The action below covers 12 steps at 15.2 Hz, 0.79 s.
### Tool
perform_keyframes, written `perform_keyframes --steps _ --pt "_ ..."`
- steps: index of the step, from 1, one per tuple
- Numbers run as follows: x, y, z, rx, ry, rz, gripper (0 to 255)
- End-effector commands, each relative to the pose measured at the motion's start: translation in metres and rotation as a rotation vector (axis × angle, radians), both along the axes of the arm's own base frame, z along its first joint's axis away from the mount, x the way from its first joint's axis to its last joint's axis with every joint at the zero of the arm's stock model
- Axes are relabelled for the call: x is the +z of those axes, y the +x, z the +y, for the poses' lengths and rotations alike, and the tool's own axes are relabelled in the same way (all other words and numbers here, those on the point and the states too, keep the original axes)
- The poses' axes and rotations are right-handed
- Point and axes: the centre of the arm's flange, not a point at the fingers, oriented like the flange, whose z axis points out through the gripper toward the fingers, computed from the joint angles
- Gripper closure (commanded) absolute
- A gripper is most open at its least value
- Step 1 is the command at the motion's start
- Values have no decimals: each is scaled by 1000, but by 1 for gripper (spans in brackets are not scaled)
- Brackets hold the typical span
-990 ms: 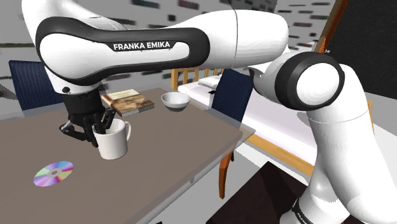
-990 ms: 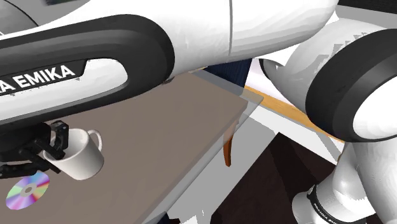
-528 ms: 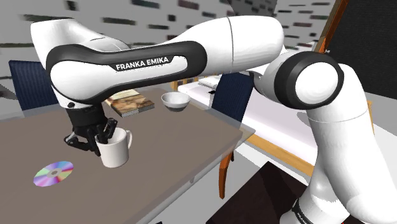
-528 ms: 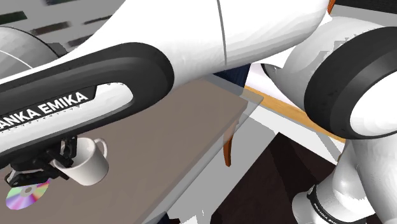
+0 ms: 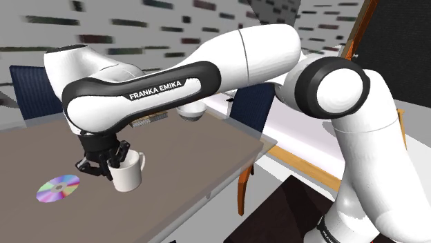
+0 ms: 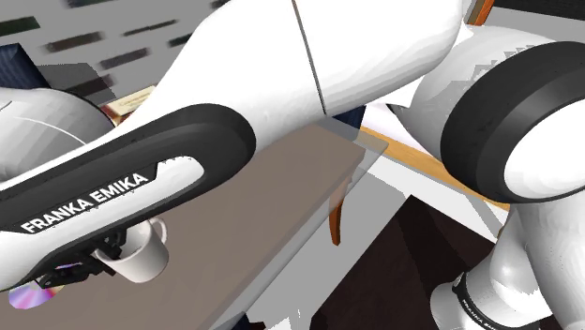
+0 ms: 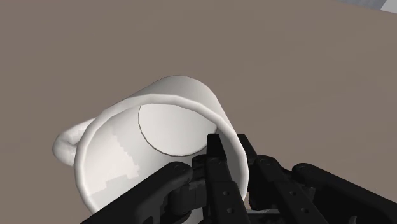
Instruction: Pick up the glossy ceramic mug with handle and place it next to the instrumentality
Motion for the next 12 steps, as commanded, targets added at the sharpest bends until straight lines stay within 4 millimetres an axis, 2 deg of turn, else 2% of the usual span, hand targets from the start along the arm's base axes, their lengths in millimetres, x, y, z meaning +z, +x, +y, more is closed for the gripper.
perform_keyframes --steps 1,6,12 --pt "-10 0 0 0 1 -1 255" --pt "-35 0 0 0 1 -1 255" --pt "-35 0 0 0 1 -1 255"
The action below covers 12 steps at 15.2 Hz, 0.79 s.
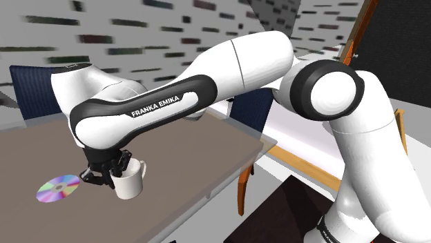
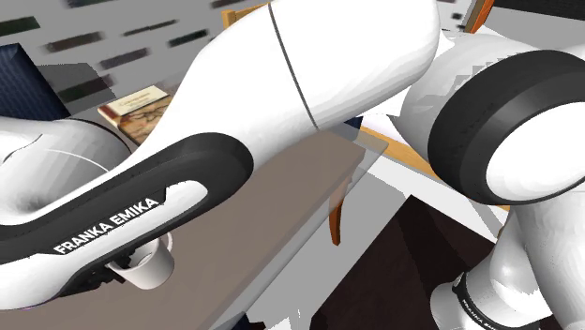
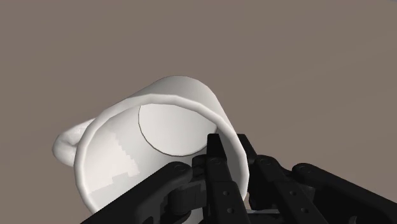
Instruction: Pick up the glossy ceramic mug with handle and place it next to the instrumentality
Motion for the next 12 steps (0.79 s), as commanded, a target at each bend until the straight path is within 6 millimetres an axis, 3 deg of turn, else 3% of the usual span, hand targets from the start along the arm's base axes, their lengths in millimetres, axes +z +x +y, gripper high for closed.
perform_keyframes --steps 1,2,3,8,12 --pt "0 0 0 0 0 0 255" --pt "0 0 0 0 0 0 255" --pt "0 0 0 0 0 0 0" --pt "0 0 0 0 0 0 0" --pt "50 0 2 0 0 0 0"
